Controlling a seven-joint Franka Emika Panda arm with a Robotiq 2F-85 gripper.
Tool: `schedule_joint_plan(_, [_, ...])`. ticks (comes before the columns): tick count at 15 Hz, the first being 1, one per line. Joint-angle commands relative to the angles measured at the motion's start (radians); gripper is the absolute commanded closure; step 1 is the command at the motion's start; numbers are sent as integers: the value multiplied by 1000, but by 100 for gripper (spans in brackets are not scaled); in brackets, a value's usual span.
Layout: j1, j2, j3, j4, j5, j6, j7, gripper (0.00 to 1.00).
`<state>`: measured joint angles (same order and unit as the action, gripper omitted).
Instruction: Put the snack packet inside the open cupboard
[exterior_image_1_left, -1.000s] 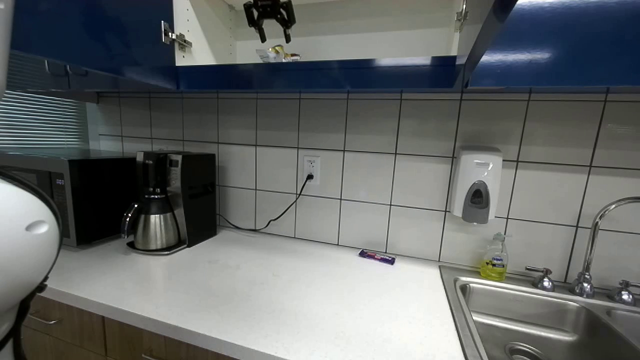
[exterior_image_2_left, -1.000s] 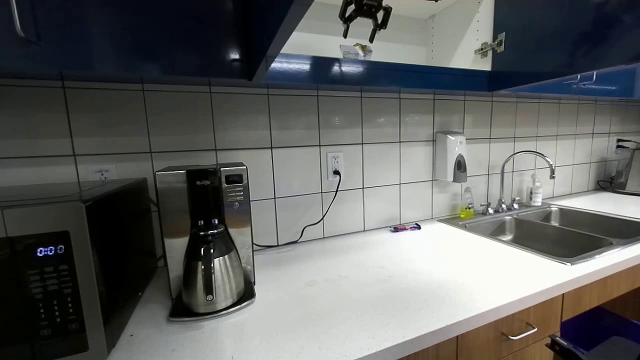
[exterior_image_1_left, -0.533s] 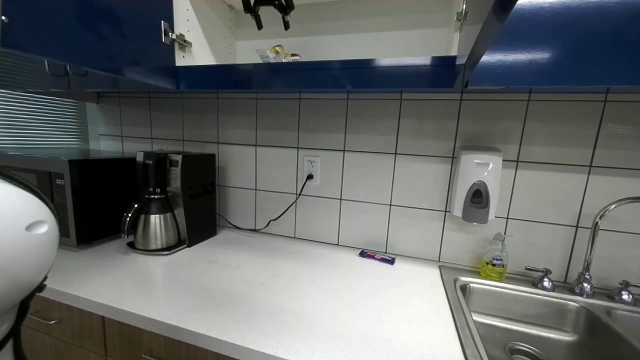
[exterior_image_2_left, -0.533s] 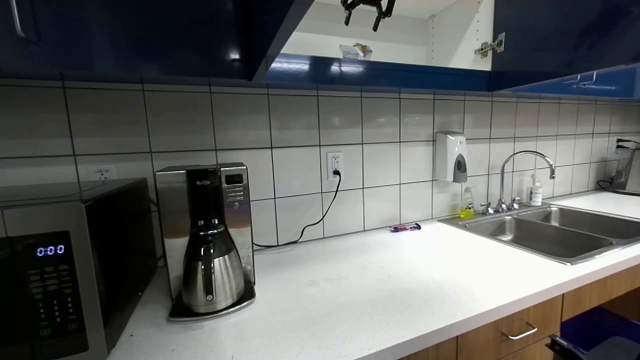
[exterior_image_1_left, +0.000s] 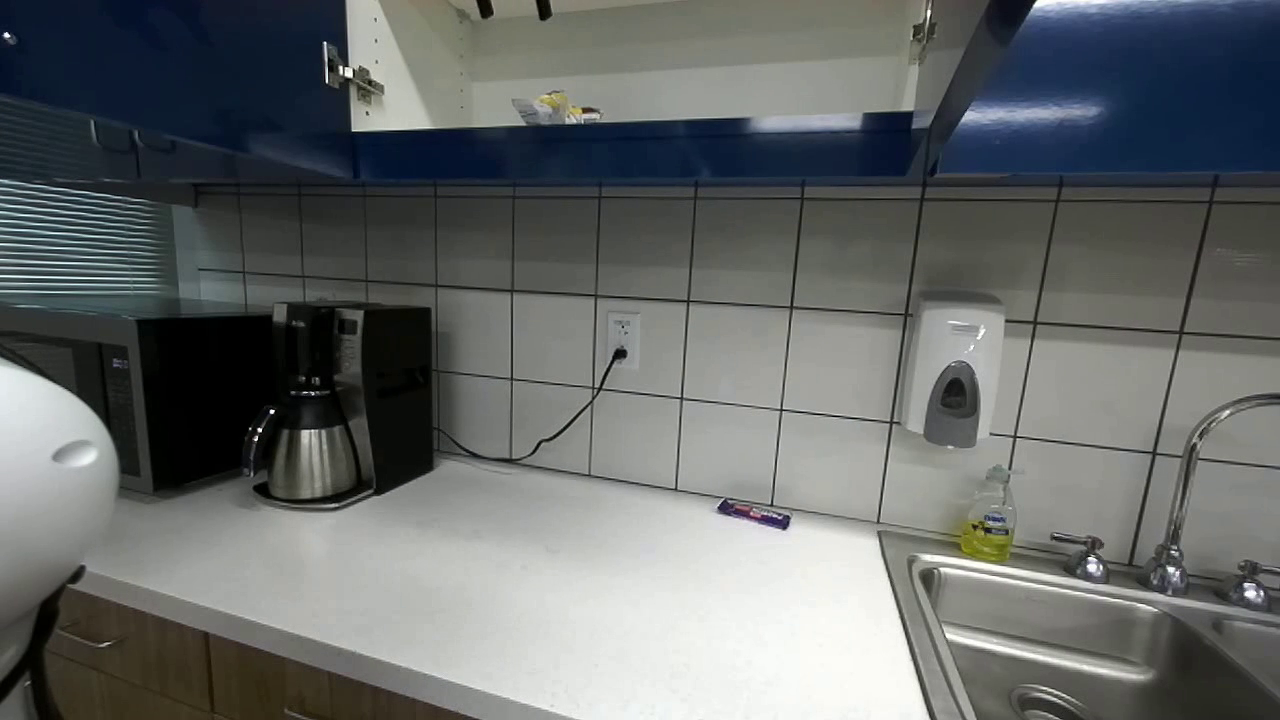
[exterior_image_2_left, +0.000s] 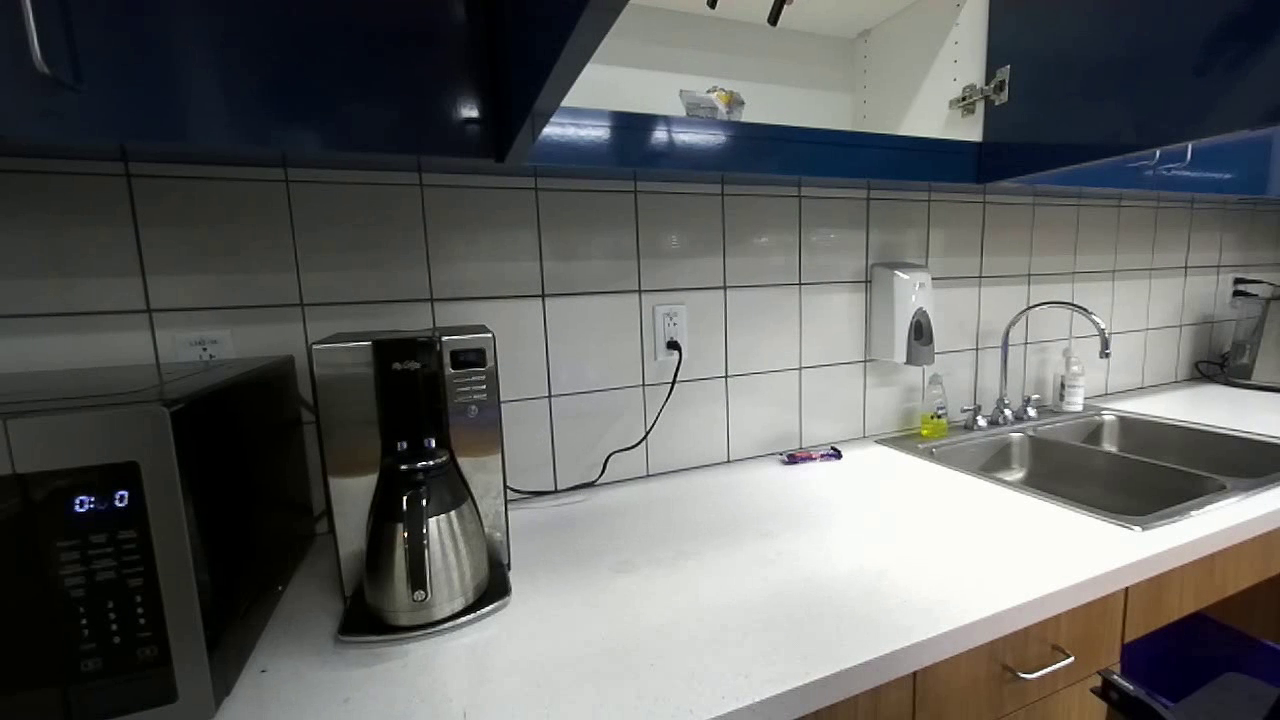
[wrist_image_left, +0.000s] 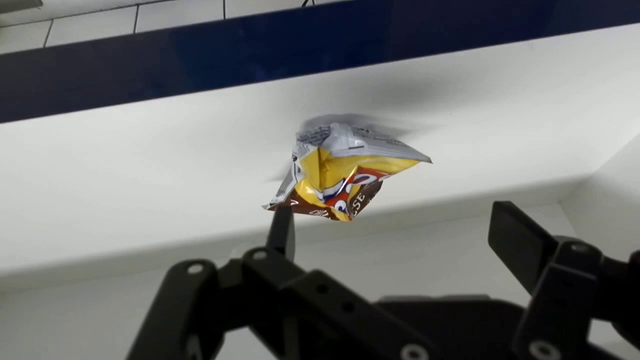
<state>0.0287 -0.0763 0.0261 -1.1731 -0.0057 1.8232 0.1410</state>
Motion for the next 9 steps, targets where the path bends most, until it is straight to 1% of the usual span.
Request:
schedule_joint_plan(1, [-1,-170,-3,-179,20,-53,18,0])
schedule_joint_plan(5, [4,-299,-21,-320,66,-170,-6,0])
schedule_joint_plan(8, [4,-376,-32,-441,95,-228,-7,0])
schedule_joint_plan(9, [-9,-393,-29,-474,103,-242,-10,0])
